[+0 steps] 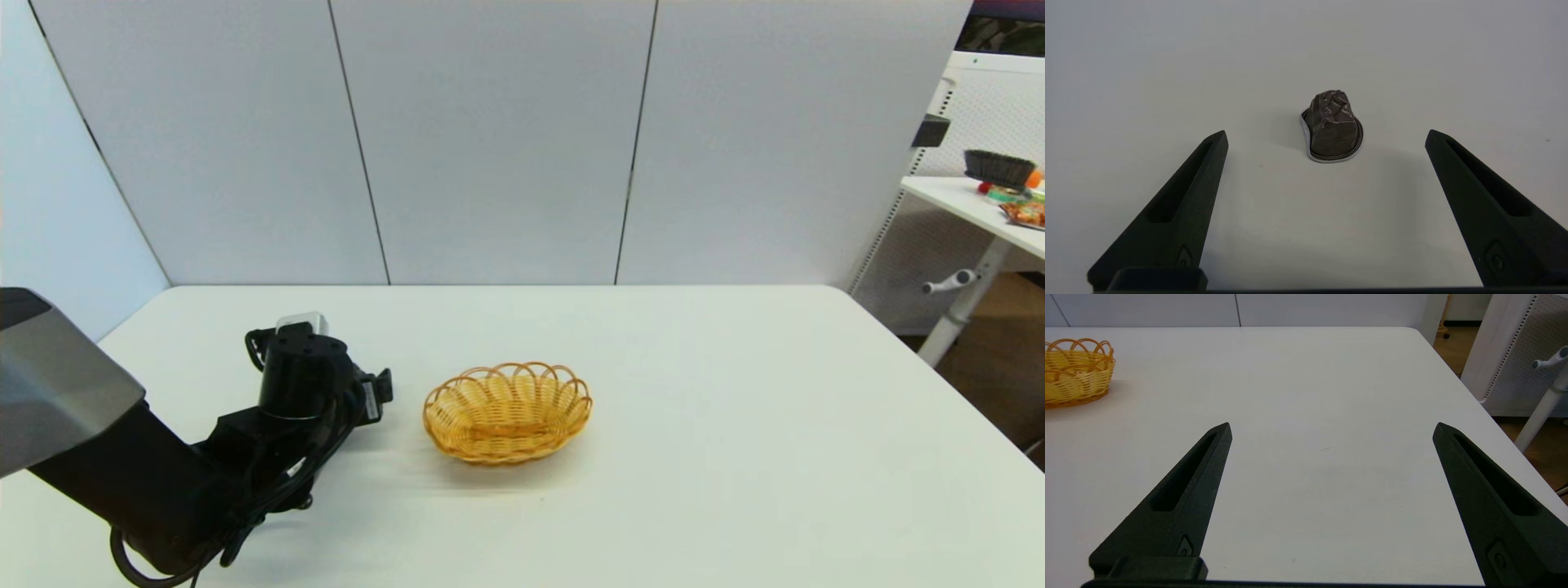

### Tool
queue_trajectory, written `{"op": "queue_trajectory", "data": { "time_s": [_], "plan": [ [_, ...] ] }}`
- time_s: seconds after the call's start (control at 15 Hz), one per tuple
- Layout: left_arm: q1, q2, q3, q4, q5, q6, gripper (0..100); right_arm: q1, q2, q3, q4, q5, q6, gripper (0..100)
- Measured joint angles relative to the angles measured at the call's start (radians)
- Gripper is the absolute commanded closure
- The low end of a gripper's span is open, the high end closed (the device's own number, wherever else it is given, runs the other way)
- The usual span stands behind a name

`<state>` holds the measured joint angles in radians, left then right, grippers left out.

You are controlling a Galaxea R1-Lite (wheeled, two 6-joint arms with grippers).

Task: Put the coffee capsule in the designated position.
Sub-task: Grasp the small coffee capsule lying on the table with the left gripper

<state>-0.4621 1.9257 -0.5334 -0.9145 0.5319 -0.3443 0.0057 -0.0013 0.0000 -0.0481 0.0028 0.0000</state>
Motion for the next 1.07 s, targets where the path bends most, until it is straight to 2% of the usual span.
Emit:
{"op": "queue_trajectory", "data": {
  "time_s": [0.13,0.4,1.07],
  "plan": [
    [0.0,-0.006,-0.006,0.008,0.0,0.011,0,0.0,0.0,0.0,0.0,0.0,0.0,0],
    [0.008,-0.031,-0.011,0.105,0.001,0.016,0,0.0,0.0,0.0,0.0,0.0,0.0,0],
    [0.024,-0.033,-0.041,0.161,0.0,0.018,0,0.0,0.0,0.0,0.0,0.0,0.0,0]
  ]
}}
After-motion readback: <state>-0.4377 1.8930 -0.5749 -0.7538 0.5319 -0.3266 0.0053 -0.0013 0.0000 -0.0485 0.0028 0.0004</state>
